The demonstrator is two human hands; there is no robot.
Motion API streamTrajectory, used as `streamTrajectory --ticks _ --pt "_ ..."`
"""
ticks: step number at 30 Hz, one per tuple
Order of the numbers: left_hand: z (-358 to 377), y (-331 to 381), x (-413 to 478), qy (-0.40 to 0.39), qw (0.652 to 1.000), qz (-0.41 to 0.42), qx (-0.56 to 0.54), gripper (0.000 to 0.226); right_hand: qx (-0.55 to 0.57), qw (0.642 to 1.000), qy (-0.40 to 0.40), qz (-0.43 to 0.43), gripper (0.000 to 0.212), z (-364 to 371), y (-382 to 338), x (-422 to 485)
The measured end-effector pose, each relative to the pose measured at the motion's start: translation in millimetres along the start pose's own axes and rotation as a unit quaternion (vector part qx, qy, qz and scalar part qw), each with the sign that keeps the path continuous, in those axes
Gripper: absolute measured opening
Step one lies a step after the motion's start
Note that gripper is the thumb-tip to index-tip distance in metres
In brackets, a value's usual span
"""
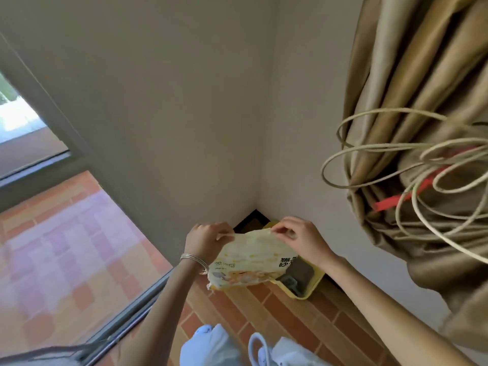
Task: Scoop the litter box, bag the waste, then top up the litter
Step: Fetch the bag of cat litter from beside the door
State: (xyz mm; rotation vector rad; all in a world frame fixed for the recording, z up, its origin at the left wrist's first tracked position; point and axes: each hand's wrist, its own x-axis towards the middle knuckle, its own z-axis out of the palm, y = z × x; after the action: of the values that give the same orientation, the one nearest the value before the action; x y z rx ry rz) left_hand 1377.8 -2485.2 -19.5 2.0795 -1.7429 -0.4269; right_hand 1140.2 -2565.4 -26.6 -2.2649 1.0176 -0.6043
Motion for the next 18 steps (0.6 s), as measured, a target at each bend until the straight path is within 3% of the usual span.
streamTrajectory --ticks 9,18 --pt "-16 -48 67 -0.101 0.987 0.126 0.003 0.008 -0.072 0.987 0.125 0.074 0.013 45 -28 11" --pt "13 -51 95 -0.189 0.957 0.220 0.021 0.008 -0.138 0.961 0.145 0.190 0.019 84 -38 -19"
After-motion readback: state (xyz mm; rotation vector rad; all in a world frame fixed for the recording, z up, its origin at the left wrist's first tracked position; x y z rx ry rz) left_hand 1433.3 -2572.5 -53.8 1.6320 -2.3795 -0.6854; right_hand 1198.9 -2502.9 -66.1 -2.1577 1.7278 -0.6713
